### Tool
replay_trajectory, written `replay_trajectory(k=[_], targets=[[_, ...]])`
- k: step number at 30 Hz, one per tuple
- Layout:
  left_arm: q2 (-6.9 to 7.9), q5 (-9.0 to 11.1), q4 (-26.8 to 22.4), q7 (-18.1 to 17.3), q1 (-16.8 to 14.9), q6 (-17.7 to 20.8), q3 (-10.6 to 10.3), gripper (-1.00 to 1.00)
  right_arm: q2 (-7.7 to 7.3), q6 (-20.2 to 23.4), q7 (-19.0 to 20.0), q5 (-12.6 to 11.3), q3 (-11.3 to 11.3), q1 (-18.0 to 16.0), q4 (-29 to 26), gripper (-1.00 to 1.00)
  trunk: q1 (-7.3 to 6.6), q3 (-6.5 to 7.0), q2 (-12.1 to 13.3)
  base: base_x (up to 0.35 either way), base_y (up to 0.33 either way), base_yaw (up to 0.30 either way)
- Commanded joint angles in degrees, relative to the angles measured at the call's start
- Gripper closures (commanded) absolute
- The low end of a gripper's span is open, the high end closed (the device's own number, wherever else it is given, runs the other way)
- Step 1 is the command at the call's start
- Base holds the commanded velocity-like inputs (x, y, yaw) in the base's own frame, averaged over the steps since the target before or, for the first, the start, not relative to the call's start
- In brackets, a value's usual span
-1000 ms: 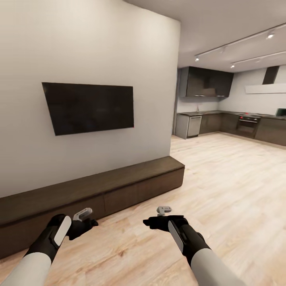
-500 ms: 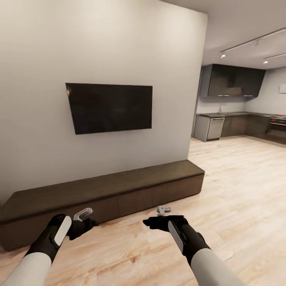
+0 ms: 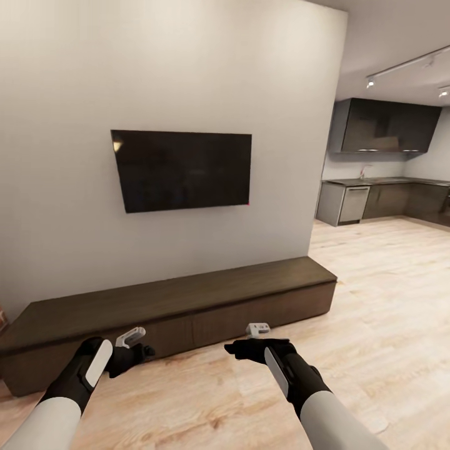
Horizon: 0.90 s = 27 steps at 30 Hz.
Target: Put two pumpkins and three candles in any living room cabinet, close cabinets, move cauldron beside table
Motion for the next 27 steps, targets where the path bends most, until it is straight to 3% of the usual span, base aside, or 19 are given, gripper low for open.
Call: replay_trajectory(k=[1,17,27], targets=[[-0.03,0.15,-0.05,0.03,-0.03,0.29,0.13,-1.0,0.0,0.3,-0.08,-0.46,0.04,-0.03,-0.07,-1.0,0.02,-0.07,-0.03,0.212,0.0,0.001],[0.02,0.15,-0.05,0.04,-0.04,0.29,0.13,-1.0,0.0,0.32,-0.1,-0.46,0.04,-0.03,-0.07,-1.0,0.02,-0.07,-0.03,0.176,0.0,0.0],[0.03,0.15,-0.05,0.03,-0.04,0.29,0.13,-1.0,0.0,0.36,-0.29,-0.46,0.05,-0.03,-0.07,-1.0,0.02,-0.07,-0.03,0.289,0.036,0.036]])
